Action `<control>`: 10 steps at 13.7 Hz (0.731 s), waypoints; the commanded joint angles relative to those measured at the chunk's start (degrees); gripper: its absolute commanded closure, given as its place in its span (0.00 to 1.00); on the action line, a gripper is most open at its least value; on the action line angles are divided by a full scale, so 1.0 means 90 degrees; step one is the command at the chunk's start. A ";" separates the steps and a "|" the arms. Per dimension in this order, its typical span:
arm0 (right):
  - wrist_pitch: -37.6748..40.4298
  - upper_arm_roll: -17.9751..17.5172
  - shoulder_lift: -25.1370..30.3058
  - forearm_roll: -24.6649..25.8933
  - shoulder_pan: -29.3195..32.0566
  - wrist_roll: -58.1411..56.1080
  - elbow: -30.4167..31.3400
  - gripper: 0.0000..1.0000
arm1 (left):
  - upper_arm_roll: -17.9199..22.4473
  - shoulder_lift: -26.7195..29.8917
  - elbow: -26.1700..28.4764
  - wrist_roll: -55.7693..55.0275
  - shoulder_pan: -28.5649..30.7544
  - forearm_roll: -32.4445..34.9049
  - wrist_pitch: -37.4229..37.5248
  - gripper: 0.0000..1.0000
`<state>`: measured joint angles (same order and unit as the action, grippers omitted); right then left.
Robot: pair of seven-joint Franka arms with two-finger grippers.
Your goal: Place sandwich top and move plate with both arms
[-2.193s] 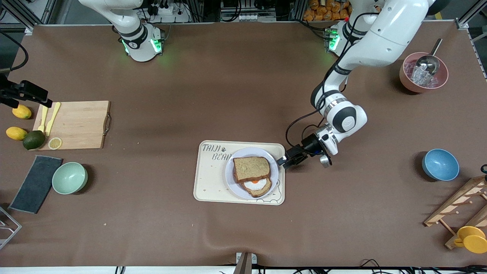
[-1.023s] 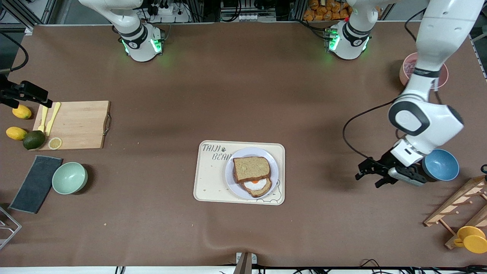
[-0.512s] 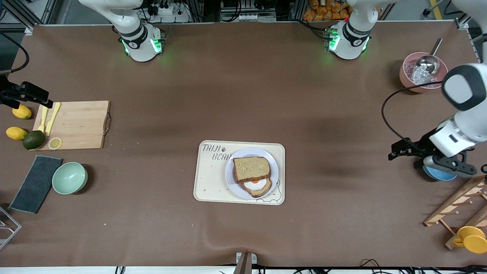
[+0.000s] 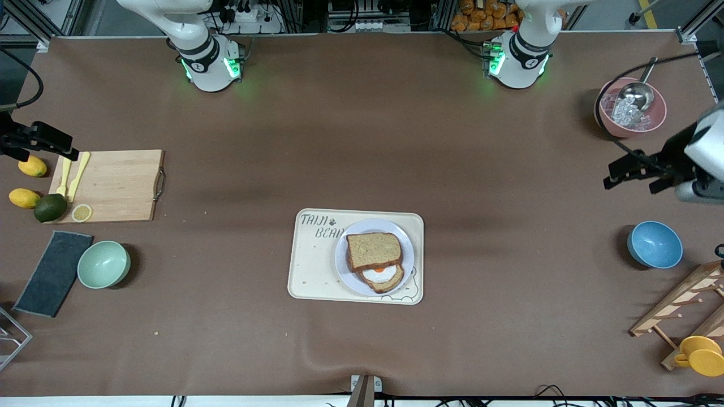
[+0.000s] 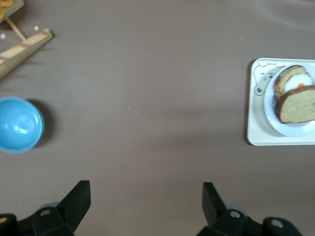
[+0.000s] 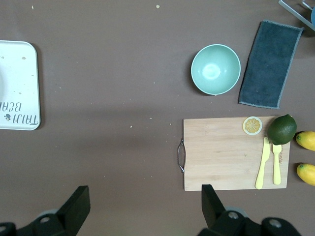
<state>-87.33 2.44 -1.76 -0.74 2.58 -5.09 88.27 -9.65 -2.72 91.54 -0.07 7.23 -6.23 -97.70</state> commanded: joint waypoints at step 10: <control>0.0045 -0.0017 -0.0020 0.0053 0.0035 0.0067 -0.0051 0.00 | 0.0701 0.0780 -0.0416 -0.0392 -0.1194 0.0604 0.1138 0.00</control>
<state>-87.32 2.53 -1.83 -0.74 2.61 -5.09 88.27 -4.33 5.01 90.02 -3.04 -2.53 -1.52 -89.62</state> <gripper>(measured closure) 0.000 0.000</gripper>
